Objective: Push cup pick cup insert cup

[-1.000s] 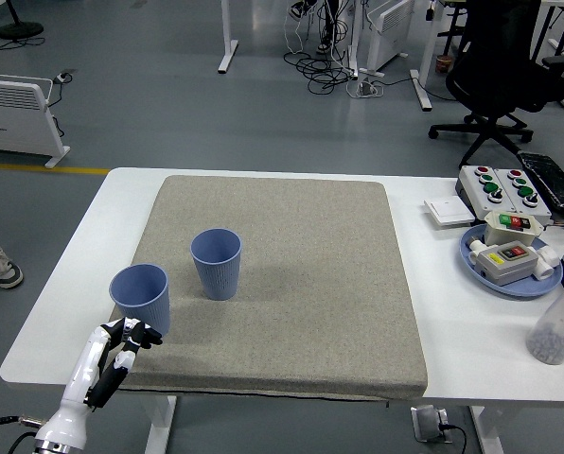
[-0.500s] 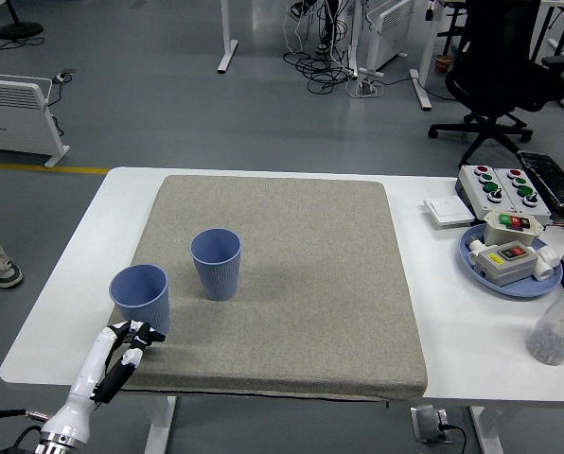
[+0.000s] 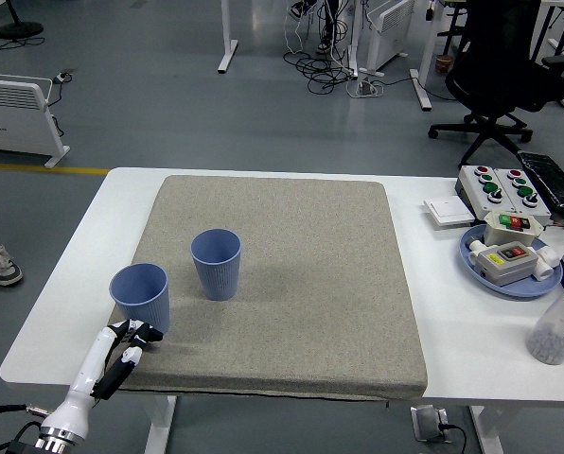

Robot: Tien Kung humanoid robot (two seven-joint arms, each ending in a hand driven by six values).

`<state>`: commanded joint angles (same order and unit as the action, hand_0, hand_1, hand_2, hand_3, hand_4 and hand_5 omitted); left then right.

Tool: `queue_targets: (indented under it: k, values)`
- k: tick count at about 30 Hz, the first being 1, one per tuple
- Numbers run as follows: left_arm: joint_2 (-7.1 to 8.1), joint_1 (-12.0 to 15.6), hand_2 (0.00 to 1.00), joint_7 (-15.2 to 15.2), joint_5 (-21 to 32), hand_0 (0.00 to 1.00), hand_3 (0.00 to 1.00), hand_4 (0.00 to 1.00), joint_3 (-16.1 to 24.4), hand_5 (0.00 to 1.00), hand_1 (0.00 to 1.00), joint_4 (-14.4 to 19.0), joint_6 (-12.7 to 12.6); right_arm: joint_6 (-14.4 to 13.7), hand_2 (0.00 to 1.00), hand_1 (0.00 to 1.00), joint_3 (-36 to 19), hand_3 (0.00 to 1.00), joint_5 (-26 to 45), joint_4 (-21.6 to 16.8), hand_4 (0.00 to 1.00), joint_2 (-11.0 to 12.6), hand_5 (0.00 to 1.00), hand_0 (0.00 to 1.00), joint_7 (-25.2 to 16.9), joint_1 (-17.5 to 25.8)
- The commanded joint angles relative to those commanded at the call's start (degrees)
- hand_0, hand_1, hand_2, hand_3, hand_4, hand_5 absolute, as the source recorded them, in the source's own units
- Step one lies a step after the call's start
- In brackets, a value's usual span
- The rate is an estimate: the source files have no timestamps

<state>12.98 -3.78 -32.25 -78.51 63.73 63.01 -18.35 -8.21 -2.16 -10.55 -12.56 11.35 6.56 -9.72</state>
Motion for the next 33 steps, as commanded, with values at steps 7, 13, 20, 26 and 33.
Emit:
queue_targets:
  k: [7, 13, 20, 26, 33]
  values:
    - [0.55, -1.4, 0.544, -0.4, 0.3, 0.620, 0.494, 0.570, -0.9, 0.998, 0.585, -0.5, 0.2, 0.0, 0.712, 0.671, -0.1, 0.605, 0.0, 0.0, 0.174, -0.1, 0.395, 0.731, 0.0, 0.0]
    - [0.56, -3.5, 0.546, -0.2, 0.6, 0.622, 0.497, 0.573, -2.2, 0.998, 0.588, -1.7, 0.6, 0.0, 0.712, 0.670, -0.4, 0.605, -0.6, 0.0, 0.174, -0.1, 0.395, 0.731, 0.2, 0.0]
    - [0.14, -6.1, 0.552, 0.0, 1.0, 0.627, 0.503, 0.576, -3.4, 0.998, 0.601, -4.1, 0.9, 0.1, 0.711, 0.671, -0.9, 0.605, -1.3, 0.0, 0.174, -0.2, 0.394, 0.732, 0.5, 0.0]
    - [-0.28, -8.4, 0.554, 0.1, -0.9, 0.629, 0.505, 0.577, -3.7, 0.998, 0.606, -6.0, 0.8, 0.1, 0.711, 0.671, -1.2, 0.605, -1.7, 0.0, 0.174, -0.3, 0.393, 0.731, 0.5, 0.0]
    - [-0.69, -11.6, 0.555, 0.0, -0.6, 0.632, 0.506, 0.576, -4.5, 0.998, 0.609, -9.1, 1.0, 0.2, 0.711, 0.671, -1.3, 0.605, -2.0, 0.0, 0.174, -0.3, 0.394, 0.732, 0.6, -0.1]
